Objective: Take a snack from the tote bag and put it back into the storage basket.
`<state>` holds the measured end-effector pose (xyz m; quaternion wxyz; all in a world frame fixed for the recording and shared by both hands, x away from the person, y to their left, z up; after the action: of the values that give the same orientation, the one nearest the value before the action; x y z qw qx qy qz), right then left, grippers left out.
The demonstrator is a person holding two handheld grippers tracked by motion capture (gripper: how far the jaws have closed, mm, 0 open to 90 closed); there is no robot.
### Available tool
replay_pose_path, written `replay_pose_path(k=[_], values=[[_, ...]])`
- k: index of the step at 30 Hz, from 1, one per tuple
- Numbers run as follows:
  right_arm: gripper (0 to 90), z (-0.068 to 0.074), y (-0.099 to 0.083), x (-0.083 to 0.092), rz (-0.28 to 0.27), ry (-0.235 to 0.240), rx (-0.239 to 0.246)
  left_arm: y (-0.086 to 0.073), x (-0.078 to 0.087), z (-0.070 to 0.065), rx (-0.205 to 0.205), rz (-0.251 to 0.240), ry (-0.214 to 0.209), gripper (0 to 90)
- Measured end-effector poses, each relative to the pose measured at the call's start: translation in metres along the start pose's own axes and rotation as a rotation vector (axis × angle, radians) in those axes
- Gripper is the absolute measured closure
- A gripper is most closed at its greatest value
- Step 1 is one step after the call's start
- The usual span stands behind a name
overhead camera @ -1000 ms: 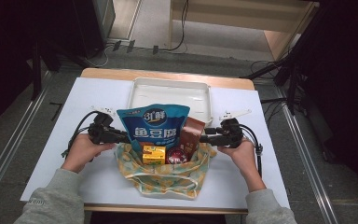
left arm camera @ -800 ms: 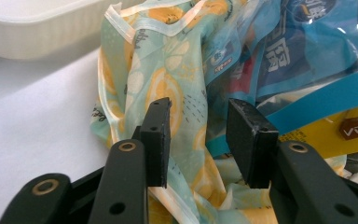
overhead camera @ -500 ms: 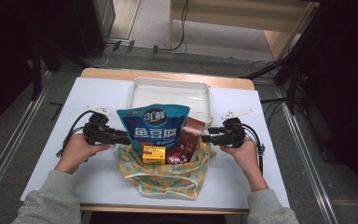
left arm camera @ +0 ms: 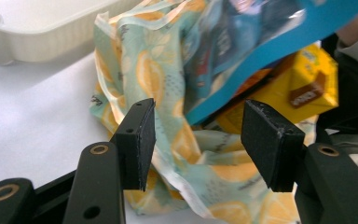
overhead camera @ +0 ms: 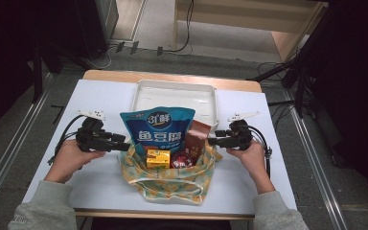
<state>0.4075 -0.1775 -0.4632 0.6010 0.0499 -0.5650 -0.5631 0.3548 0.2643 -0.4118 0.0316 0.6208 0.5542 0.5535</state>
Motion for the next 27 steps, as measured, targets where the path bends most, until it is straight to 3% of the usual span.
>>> replay_pose_path(k=[7, 15, 27], values=[[43.5, -0.002, 0.000, -0.002, 0.006, -0.006, -0.002, 0.003, 0.013, -0.012, -0.010, -0.008, 0.010, 44.3], [43.2, -0.002, 0.000, -0.002, 0.009, -0.020, -0.002, 0.011, 0.026, -0.023, -0.008, -0.026, -0.012, 44.3], [43.1, -0.002, 0.000, -0.001, 0.014, -0.032, 0.005, 0.021, 0.033, -0.038, -0.030, -0.041, -0.031, 44.9]])
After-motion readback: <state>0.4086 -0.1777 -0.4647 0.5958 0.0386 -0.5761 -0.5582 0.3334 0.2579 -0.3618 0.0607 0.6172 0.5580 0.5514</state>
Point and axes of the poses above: each handheld gripper's, and its own axes: x roughly backward along the jaws, y roughly out of its top, z roughly to its left, the point moved 2 cm from there along -x, roughly forward along the jaws, and after that the axes turned 4 degrees about y, right-handed, at the moved point
